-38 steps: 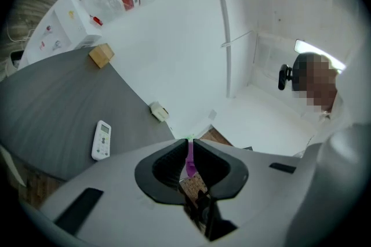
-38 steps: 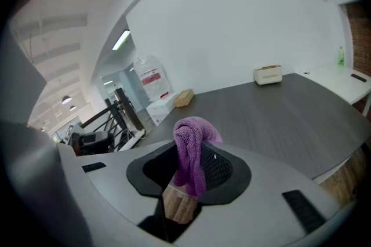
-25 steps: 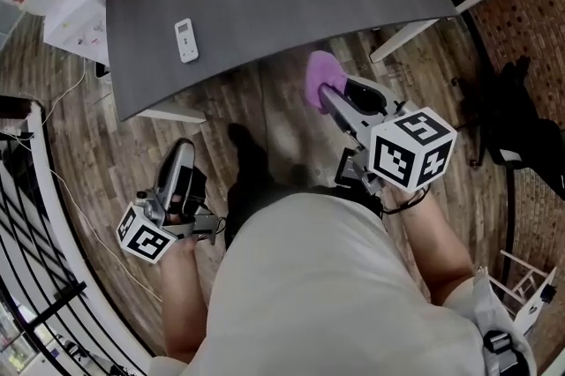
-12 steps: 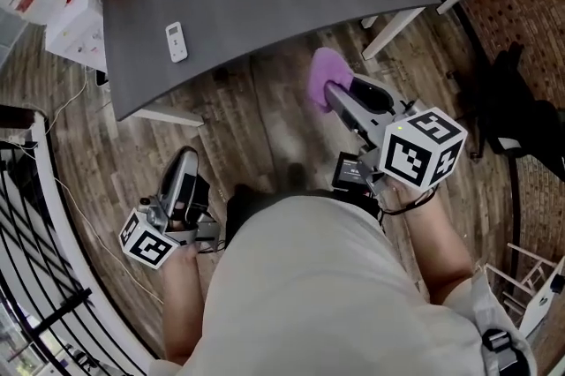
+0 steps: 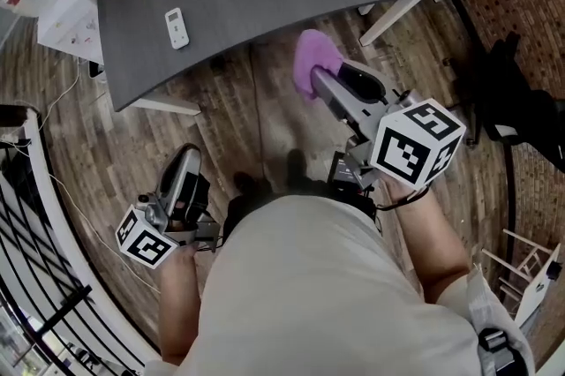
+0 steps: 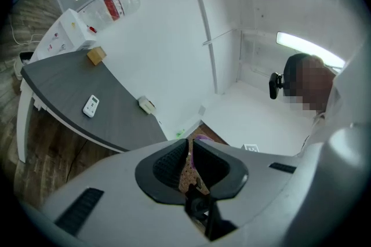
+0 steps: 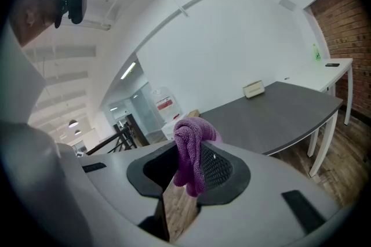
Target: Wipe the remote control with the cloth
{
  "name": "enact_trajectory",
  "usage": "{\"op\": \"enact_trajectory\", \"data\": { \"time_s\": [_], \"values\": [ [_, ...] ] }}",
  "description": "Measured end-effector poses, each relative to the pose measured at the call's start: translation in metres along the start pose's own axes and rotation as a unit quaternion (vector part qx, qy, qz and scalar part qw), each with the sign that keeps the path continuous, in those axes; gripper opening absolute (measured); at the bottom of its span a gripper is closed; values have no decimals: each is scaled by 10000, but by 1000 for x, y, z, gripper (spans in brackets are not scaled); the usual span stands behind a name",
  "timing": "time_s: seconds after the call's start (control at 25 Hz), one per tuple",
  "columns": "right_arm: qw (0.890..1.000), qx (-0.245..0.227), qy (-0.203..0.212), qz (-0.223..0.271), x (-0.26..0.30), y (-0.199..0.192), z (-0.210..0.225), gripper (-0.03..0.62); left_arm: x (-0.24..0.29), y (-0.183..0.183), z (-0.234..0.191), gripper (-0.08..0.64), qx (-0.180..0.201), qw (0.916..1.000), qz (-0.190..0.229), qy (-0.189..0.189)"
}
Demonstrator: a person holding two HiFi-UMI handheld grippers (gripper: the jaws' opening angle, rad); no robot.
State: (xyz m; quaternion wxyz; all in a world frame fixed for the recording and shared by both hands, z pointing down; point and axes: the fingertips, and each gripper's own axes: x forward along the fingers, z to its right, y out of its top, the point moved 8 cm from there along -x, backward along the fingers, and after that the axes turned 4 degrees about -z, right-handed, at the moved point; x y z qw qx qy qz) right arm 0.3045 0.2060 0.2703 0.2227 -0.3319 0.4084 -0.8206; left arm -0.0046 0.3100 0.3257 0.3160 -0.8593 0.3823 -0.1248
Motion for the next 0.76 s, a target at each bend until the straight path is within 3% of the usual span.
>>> {"op": "enact_trajectory", "data": {
  "time_s": [0.36,0.76],
  "values": [
    [9996,39,-211,-179,10,-23,-33,109,-25,9,-5,41,-48,9996,-70,-267],
    [9980,59,-520,-343,23,-59,-92,109,-100,5,-29,41,-330,9985,-326,-308]
  ]
}}
